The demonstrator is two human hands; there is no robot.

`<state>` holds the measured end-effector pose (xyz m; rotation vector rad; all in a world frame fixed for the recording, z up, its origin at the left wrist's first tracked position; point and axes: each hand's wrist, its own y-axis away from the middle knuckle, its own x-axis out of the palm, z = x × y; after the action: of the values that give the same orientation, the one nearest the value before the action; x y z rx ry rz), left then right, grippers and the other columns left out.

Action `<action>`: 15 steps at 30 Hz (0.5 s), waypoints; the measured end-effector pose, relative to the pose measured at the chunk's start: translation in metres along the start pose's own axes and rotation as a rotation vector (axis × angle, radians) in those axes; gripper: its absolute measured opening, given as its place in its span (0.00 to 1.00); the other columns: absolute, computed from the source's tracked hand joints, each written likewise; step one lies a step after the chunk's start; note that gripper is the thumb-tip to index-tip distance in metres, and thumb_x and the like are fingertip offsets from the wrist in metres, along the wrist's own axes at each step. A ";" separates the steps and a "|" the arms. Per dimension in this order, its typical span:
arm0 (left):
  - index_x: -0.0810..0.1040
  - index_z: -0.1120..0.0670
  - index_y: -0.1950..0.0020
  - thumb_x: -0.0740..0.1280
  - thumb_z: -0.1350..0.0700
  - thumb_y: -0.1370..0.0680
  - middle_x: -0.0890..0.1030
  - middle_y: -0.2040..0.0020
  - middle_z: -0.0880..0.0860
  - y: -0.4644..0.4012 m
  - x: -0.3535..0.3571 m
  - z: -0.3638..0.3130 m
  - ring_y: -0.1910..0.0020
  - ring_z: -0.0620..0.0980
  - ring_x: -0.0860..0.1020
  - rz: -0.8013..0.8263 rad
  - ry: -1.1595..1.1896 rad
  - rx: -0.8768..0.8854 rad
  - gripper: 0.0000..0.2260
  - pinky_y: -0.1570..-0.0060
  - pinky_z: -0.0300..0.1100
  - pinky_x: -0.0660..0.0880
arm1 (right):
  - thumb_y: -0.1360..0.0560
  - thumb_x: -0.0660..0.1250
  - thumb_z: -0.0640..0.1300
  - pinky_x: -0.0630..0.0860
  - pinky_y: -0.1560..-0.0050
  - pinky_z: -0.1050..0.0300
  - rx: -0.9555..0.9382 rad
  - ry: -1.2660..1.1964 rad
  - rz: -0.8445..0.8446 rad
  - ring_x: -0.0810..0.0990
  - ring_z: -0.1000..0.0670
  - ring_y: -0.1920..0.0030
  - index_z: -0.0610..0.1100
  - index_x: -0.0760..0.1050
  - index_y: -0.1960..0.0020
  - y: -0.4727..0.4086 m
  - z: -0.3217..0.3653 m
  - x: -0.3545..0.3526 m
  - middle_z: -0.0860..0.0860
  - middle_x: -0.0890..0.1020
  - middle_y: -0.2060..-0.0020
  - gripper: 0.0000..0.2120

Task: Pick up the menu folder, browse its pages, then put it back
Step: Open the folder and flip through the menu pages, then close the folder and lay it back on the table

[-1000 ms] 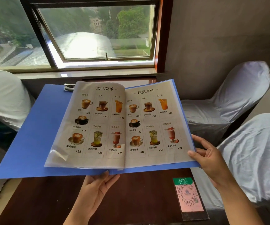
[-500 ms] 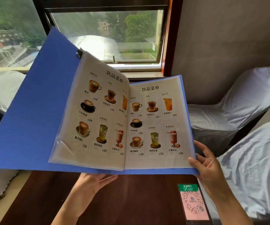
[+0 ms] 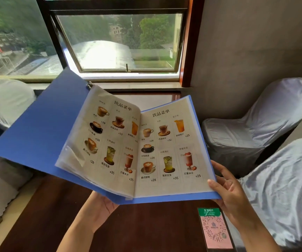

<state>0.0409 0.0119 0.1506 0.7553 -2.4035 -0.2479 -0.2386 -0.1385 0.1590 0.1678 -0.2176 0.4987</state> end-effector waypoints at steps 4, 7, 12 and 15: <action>0.81 0.56 0.66 0.66 0.60 0.25 0.83 0.73 0.54 -0.012 -0.005 0.005 0.76 0.44 0.81 0.022 -0.109 0.033 0.10 0.78 0.36 0.77 | 0.33 0.67 0.40 0.83 0.61 0.51 0.002 0.006 0.015 0.83 0.41 0.48 0.54 0.71 0.37 0.001 0.001 0.002 0.40 0.82 0.47 0.25; 0.85 0.57 0.62 0.58 0.61 0.23 0.86 0.65 0.55 -0.016 -0.011 0.011 0.69 0.47 0.84 0.062 -0.118 0.046 0.17 0.73 0.38 0.79 | 0.33 0.68 0.40 0.83 0.60 0.51 0.007 -0.029 0.035 0.83 0.41 0.48 0.54 0.71 0.37 0.000 0.002 0.006 0.41 0.82 0.47 0.25; 0.84 0.58 0.51 0.64 0.56 0.28 0.86 0.54 0.56 -0.014 -0.009 0.013 0.57 0.52 0.85 0.086 -0.082 0.124 0.12 0.61 0.41 0.82 | 0.30 0.65 0.41 0.82 0.62 0.55 -0.040 -0.101 0.080 0.84 0.45 0.50 0.53 0.72 0.36 -0.001 0.008 0.009 0.45 0.85 0.48 0.23; 0.85 0.56 0.55 0.65 0.56 0.30 0.87 0.57 0.55 -0.013 -0.005 0.018 0.60 0.51 0.85 0.068 -0.071 0.145 0.11 0.65 0.40 0.81 | 0.27 0.62 0.42 0.82 0.61 0.55 -0.022 -0.134 0.073 0.83 0.46 0.48 0.54 0.73 0.36 -0.001 0.010 0.011 0.46 0.84 0.46 0.20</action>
<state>0.0398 0.0040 0.1295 0.7390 -2.5300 -0.0748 -0.2307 -0.1363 0.1710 0.1722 -0.3615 0.5578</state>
